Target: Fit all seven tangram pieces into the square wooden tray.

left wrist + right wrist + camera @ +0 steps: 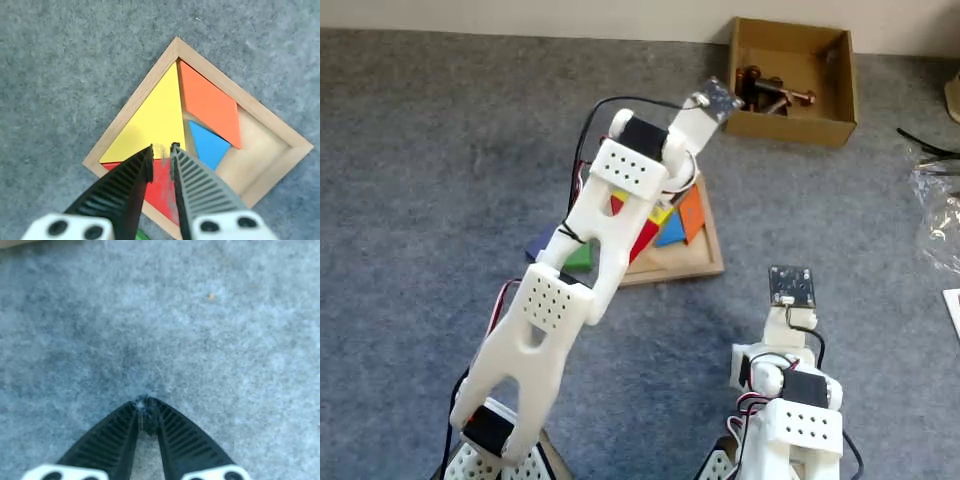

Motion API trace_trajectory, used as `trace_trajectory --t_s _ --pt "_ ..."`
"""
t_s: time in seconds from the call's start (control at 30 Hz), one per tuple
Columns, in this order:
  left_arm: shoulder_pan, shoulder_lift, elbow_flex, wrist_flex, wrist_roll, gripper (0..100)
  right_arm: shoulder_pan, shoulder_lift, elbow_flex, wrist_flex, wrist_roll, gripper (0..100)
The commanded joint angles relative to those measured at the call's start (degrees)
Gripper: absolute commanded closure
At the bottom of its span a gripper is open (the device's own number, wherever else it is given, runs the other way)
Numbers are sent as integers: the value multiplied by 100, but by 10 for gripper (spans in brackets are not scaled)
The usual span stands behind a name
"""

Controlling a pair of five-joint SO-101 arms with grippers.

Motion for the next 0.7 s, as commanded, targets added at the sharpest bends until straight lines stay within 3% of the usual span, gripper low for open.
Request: trace_trajectory --t_s 0.0,0.2,0.4,0.67 --pt "-145 -136 -277 149 -18 930 189 -4 180 84 -18 993" --pt "13 -136 -268 255 97 878 189 -4 180 84 -18 993" --pt "48 -48 -119 246 985 815 189 -4 180 84 -18 993" --pt "40 418 -66 220 1011 812 189 -4 180 84 -18 993"
